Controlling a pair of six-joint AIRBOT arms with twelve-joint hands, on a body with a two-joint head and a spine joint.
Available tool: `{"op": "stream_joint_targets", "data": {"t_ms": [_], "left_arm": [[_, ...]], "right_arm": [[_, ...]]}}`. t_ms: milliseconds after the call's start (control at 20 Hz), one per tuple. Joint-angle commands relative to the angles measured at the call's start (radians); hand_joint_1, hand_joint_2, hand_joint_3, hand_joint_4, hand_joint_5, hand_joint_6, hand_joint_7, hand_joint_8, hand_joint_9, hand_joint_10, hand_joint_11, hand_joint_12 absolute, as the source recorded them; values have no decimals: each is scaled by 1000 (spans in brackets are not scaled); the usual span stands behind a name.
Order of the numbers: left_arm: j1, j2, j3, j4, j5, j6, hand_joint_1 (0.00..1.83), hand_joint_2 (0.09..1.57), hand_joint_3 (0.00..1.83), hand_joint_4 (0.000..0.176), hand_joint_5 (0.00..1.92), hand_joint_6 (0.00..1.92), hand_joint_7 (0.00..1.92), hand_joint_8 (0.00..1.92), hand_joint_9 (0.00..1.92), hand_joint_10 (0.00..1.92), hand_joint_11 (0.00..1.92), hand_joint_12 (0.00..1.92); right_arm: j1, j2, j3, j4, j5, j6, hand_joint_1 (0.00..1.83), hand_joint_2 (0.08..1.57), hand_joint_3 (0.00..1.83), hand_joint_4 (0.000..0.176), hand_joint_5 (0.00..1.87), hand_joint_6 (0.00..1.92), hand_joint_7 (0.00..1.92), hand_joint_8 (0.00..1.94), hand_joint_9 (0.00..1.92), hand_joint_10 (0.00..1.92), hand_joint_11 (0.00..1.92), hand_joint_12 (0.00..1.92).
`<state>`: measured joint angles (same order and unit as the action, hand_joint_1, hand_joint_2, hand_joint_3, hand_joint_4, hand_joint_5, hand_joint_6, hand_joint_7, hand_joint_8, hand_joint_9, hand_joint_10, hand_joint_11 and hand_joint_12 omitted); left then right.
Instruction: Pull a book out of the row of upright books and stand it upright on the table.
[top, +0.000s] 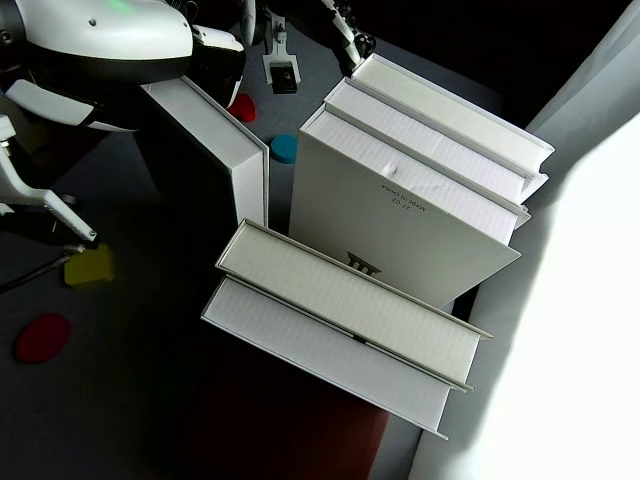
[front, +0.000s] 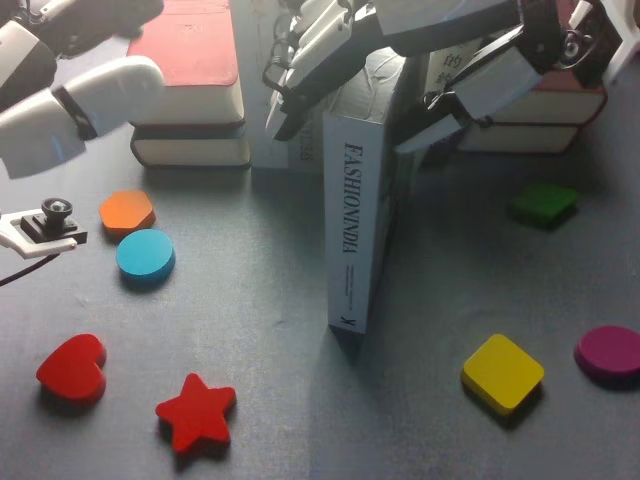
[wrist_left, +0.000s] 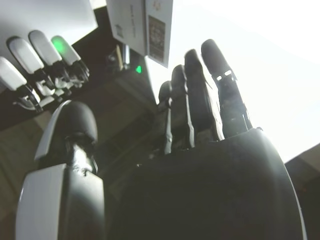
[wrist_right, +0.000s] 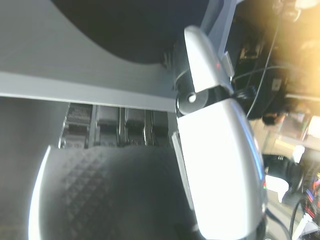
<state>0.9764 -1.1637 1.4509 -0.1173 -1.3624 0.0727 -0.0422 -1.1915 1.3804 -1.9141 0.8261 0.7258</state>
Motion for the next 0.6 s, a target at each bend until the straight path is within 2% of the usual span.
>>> {"op": "stream_joint_targets", "data": {"t_ms": [0,50,100,150,200,250,300,350,400,450,500,550], "left_arm": [[-7,-2,1,-27,-129,-9,166,1393,10,8,79,1,50,0,58,3,0,599],[-7,-2,1,-27,-129,-9,214,1382,1,51,84,3,66,4,90,12,0,836],[-7,-2,1,-27,-130,-9,292,1347,0,63,96,3,12,0,17,2,0,584],[-6,-2,0,-28,-131,-9,292,1347,0,63,96,3,12,0,17,2,0,584],[-4,-2,-1,-29,-133,-9,311,1338,0,65,99,1,2,0,3,0,0,446],[-3,-2,-1,-31,-134,-9,311,1338,0,65,99,1,2,0,3,0,0,446],[-3,-2,-1,-32,-135,-9,282,1347,1,76,95,1,0,0,0,0,0,218],[-1,-2,-1,-33,-135,-9,282,1347,1,76,95,1,0,0,0,0,0,218],[1,-2,-1,-35,-136,-9,296,1349,1,96,80,1,0,0,0,0,0,180],[3,-2,-2,-36,-139,-9,298,1347,0,108,66,0,0,0,0,0,0,337],[5,-1,-4,-38,-141,-9,236,1345,0,121,47,1,0,0,0,0,0,358],[6,1,-5,-39,-143,-9,220,1354,1,108,53,3,0,0,0,0,0,564]], "right_arm": [[1,1,3,52,-15,-1,962,1057,0,0,289,93,368,3,361,314,0,1247],[1,5,3,55,-16,-1,961,1046,0,0,185,33,232,0,316,226,0,1111],[3,9,2,60,-16,-1,925,1017,0,0,43,8,87,0,148,118,0,708],[6,14,1,62,-16,-1,925,1017,0,0,43,8,87,0,148,118,0,708],[11,23,-2,66,-16,-1,913,1012,0,0,10,2,53,2,113,82,0,509],[15,38,-10,82,-21,-15,913,1012,0,0,10,2,53,2,113,82,0,509],[18,53,-18,103,-27,-34,845,926,0,0,1,0,10,0,22,16,0,101],[22,67,-25,126,-33,-54,845,926,0,0,1,0,10,0,22,16,0,101],[24,79,-31,149,-37,-74,746,817,0,33,0,0,1,0,4,2,0,19],[25,94,-38,186,-40,-102,643,798,0,36,0,0,0,0,0,0,0,0],[25,111,-46,220,-43,-130,550,820,0,36,0,0,0,0,0,0,13,6],[25,136,-59,261,-50,-166,658,848,0,31,0,0,0,0,0,0,0,0]]}}
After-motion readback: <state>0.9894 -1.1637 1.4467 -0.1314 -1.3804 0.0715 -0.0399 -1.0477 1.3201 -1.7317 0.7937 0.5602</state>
